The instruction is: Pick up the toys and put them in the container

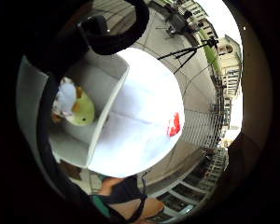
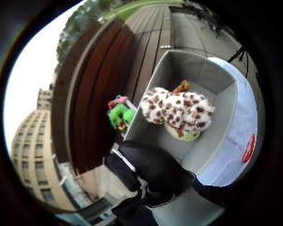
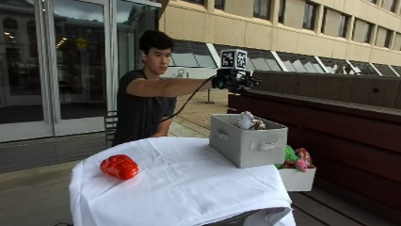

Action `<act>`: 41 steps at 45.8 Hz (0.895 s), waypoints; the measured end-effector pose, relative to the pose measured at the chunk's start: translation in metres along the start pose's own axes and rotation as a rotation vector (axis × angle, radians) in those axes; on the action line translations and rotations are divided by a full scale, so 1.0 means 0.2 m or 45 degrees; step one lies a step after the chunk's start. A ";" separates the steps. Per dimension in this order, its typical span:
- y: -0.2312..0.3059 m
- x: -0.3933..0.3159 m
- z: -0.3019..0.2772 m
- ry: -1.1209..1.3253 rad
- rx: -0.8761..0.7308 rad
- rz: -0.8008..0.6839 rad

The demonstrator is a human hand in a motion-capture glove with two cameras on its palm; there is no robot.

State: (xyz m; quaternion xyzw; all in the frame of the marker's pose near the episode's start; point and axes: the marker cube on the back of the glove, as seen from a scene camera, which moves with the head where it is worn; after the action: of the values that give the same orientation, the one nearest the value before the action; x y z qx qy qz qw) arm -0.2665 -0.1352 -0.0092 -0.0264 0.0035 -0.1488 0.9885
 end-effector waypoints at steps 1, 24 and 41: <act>0.02 0.03 -0.01 0.016 0.003 0.006; 0.47 1.31 -0.05 0.110 0.095 0.301; 0.73 1.92 0.28 0.103 -0.021 0.503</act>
State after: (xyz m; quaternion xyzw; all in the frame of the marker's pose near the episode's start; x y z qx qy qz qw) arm 0.1445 -0.1070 0.0385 -0.0275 0.0495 0.0469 0.9973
